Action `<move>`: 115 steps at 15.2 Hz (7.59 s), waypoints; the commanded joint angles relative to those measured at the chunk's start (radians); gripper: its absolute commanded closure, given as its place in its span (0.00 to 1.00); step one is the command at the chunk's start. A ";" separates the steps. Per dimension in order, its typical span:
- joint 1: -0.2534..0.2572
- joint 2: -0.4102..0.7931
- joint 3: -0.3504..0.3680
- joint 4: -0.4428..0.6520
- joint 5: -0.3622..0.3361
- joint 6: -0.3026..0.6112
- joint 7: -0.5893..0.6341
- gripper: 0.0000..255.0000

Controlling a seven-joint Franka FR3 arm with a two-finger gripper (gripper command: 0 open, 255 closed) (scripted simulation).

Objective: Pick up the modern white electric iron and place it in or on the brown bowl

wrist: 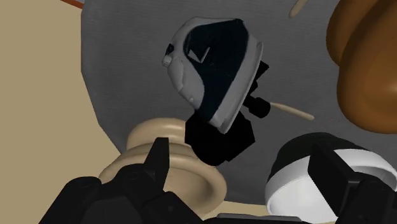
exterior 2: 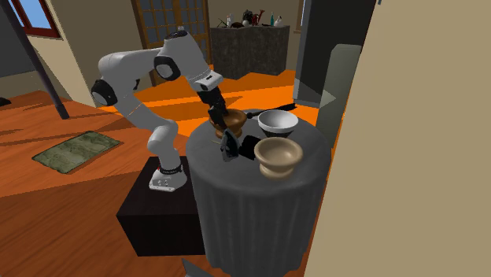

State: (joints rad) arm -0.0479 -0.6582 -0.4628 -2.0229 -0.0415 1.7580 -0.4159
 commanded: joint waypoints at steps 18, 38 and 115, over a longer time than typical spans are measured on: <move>0.006 0.022 -0.029 -0.074 0.000 0.105 -0.024 1.00; 0.032 0.084 -0.025 0.137 0.023 -0.045 -0.011 1.00; 0.096 -0.083 0.337 0.045 0.040 -0.107 0.406 0.00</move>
State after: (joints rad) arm 0.0477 -0.7409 -0.1258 -1.9777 -0.0016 1.6506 -0.0097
